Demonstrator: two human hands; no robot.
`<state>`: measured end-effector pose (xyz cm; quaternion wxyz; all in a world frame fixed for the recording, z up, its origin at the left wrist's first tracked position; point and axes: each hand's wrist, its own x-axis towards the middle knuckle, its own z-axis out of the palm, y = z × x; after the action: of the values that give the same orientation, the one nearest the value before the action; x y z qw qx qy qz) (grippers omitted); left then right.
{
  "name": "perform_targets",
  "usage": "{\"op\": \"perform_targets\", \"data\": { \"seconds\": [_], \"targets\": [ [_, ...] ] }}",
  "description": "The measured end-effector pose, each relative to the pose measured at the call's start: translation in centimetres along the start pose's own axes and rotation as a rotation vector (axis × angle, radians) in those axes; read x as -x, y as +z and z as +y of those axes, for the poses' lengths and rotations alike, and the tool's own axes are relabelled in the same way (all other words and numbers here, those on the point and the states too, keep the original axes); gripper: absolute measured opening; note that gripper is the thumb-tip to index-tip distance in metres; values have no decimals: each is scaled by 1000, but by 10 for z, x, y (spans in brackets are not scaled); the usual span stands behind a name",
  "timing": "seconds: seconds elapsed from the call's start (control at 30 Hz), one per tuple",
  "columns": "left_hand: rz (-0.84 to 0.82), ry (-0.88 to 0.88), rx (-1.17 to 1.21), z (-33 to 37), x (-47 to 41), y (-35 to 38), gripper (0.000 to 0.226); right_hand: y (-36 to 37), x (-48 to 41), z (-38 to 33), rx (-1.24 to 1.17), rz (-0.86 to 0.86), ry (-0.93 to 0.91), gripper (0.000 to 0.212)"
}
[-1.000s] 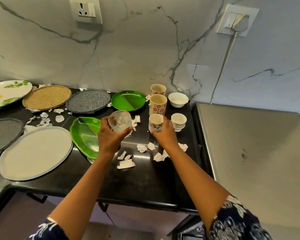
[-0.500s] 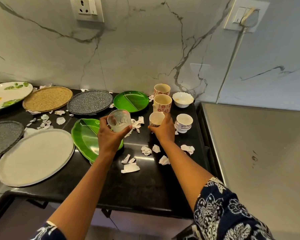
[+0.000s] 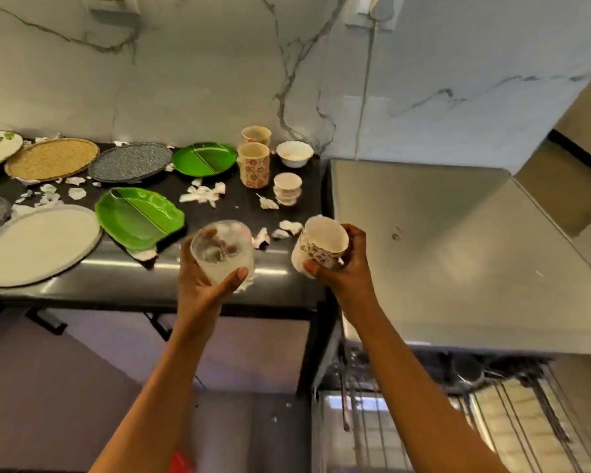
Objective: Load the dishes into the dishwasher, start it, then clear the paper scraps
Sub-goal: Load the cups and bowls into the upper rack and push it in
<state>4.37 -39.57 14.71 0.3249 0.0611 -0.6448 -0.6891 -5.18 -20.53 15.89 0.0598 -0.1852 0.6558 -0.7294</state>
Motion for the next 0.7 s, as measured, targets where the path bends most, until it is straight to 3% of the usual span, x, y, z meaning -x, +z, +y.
{"op": "perform_targets", "data": {
  "seconds": [0.17, 0.27, 0.37, 0.57, 0.7],
  "targets": [
    [-66, -173, 88, -16, 142, 79, 83, -122, 133, 8, -302, 33, 161, 87],
    [-102, -285, 133, -35, 227, 134, 66, -193, 204, 25, -442, 106, 270, 94],
    [-101, -423, 148, -51, 284, 183, 89, -254, 254, 51, -550, 205, 418, 98],
    [-121, -622, 205, -87, 332, 241, 119, -348, 307, 93, -729, 468, 555, 59],
    [-73, -744, 272, -118, 343, 259, 119, -389, 304, 117, -527, 526, 658, 55]
  ]
}}
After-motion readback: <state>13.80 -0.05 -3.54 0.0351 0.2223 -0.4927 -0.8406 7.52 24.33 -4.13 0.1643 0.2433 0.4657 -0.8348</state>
